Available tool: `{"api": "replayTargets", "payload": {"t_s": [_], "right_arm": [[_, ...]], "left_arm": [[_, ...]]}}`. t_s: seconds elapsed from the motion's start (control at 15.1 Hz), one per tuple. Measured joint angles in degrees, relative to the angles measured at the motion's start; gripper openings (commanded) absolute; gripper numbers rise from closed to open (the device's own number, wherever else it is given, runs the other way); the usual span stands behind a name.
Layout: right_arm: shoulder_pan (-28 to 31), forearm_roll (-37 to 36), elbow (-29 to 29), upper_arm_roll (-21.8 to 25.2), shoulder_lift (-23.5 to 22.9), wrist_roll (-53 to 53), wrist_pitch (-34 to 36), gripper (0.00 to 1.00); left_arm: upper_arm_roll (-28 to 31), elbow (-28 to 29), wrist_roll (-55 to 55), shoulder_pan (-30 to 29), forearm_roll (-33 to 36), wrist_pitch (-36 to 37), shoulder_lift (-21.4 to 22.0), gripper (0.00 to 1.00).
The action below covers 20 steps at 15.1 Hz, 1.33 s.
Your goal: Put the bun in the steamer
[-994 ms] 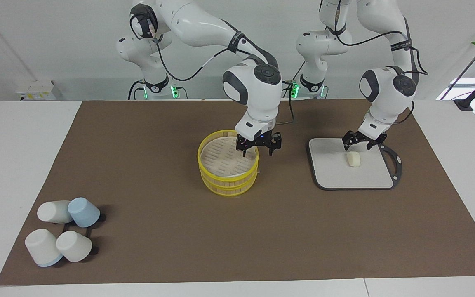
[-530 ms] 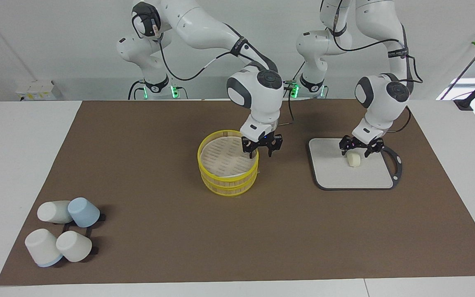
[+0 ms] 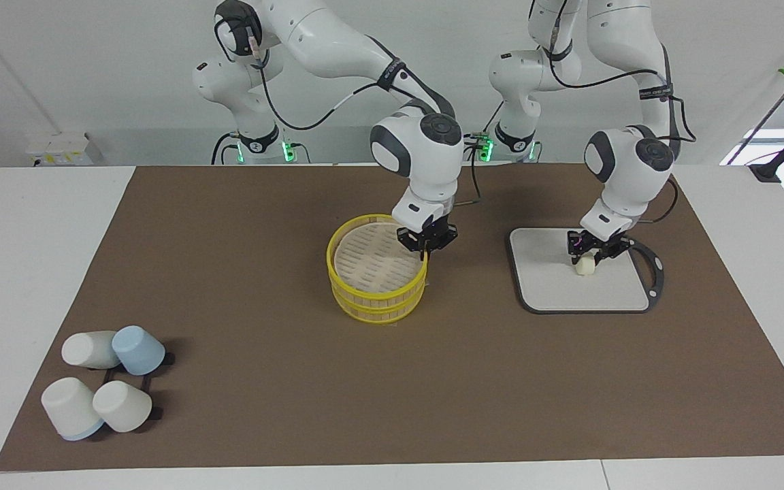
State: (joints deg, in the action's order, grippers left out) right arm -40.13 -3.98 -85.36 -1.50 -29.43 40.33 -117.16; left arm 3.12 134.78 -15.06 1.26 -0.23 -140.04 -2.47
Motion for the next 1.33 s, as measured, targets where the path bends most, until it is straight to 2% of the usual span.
{"api": "replayTargets", "payload": {"t_s": [0.13, 0.27, 0.4, 0.53, 0.73, 0.86, 0.93, 1.06, 1.33], "right_arm": [[0.1, -0.1, 0.9, 0.0, 0.0, -0.3, 1.9, 0.0], [0.8, -0.2, 4.3, 0.3, 0.2, -2.8, 9.8, 0.0], [4.5, -0.2, 7.3, 0.6, 1.0, -7.3, 15.9, 0.0], [9.5, -0.1, 8.8, 0.6, 2.3, -12.4, 18.8, 0.0], [14.8, 0.9, 8.9, 0.6, 4.8, -20.0, 22.8, 0.0], [18.7, 2.6, 8.9, 0.6, 6.2, -25.8, 25.2, 0.0], [21.0, 3.0, 8.9, 0.6, 6.7, -29.1, 26.5, 0.0], [25.2, 3.3, 8.9, 0.6, 7.5, -34.0, 28.9, 0.0], [31.2, 3.4, 7.4, 0.6, 8.9, -41.9, 30.9, 0.0]], "left_arm": [[0.0, -0.1, 0.0, 0.0, -0.4, 0.0, 0.0, 0.28], [0.0, -0.3, 0.0, 0.0, -1.4, 0.0, 0.0, 0.28], [0.0, -1.7, 0.1, 0.0, -3.5, 1.2, -0.1, 0.28], [-0.2, -6.9, 3.5, 1.0, -5.8, 7.6, -0.1, 0.28], [-0.5, -20.5, 22.0, 9.0, -6.1, 22.1, -0.8, 0.28], [-0.8, -30.1, 35.4, 16.2, -6.1, 28.6, -3.1, 0.28], [-1.0, -33.4, 41.2, 19.9, -6.1, 29.5, -4.5, 0.28], [-1.1, -36.5, 50.6, 26.6, -6.0, 28.3, -6.9, 0.28], [-1.1, -37.1, 60.1, 36.0, -5.9, 21.1, -11.3, 0.28]]}}
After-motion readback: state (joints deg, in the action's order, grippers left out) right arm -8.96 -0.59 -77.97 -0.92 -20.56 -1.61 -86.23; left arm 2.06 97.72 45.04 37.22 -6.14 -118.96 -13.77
